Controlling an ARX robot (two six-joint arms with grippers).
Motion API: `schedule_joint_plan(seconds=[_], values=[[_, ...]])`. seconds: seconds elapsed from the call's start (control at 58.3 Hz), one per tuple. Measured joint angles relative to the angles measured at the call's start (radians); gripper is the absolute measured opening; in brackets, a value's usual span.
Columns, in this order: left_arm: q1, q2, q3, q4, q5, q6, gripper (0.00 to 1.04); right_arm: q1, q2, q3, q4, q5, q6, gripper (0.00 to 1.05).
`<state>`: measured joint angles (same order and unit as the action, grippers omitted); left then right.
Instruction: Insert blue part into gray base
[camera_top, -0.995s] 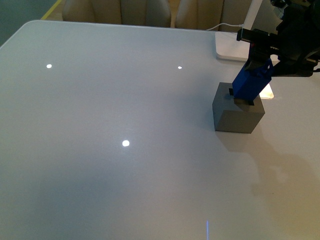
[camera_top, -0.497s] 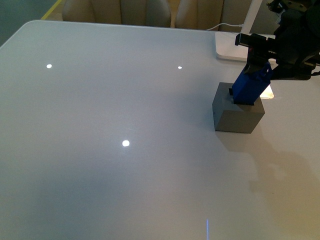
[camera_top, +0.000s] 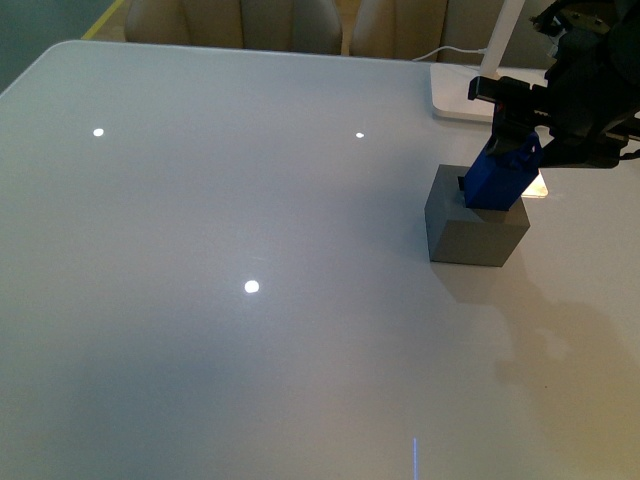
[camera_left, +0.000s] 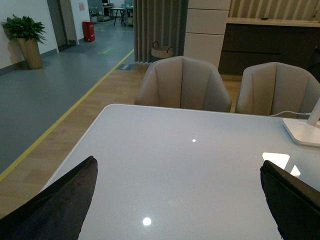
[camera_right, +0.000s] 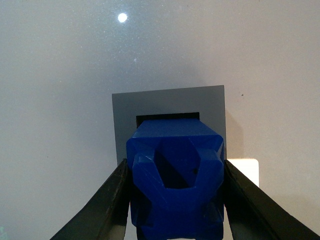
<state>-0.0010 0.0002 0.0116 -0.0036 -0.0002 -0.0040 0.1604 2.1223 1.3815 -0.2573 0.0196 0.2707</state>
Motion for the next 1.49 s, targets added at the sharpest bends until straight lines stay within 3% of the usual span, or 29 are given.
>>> schedule_joint_plan(seconds=[0.24,0.532,1.149,1.166,1.218,1.269,1.338,1.424,1.492], values=[[0.000,0.000,0.000,0.000,0.000,0.000,0.97,0.002,0.002,-0.001,-0.006,0.007,0.000,0.44],[0.000,0.000,0.000,0.000,0.000,0.000,0.97,-0.001,-0.002,-0.012,-0.003,0.002,0.000,0.97],[0.000,0.000,0.000,0.000,0.000,0.000,0.97,-0.020,-0.380,-0.248,0.153,0.046,-0.135,0.96],[0.000,0.000,0.000,0.000,0.000,0.000,0.97,-0.020,-0.378,-0.256,0.175,0.054,-0.140,0.95],[0.000,0.000,0.000,0.000,0.000,0.000,0.97,-0.020,-0.376,-0.356,0.438,0.101,-0.183,0.87],[0.000,0.000,0.000,0.000,0.000,0.000,0.97,-0.024,-0.378,-0.480,0.721,0.105,-0.211,0.78],[0.000,0.000,0.000,0.000,0.000,0.000,0.97,-0.031,-0.397,-0.622,0.987,0.100,-0.233,0.68],[0.000,0.000,0.000,0.000,0.000,0.000,0.97,-0.045,-0.466,-0.755,1.210,0.090,-0.246,0.54],[0.000,0.000,0.000,0.000,0.000,0.000,0.97,-0.058,-0.534,-0.816,1.281,0.084,-0.251,0.43]])
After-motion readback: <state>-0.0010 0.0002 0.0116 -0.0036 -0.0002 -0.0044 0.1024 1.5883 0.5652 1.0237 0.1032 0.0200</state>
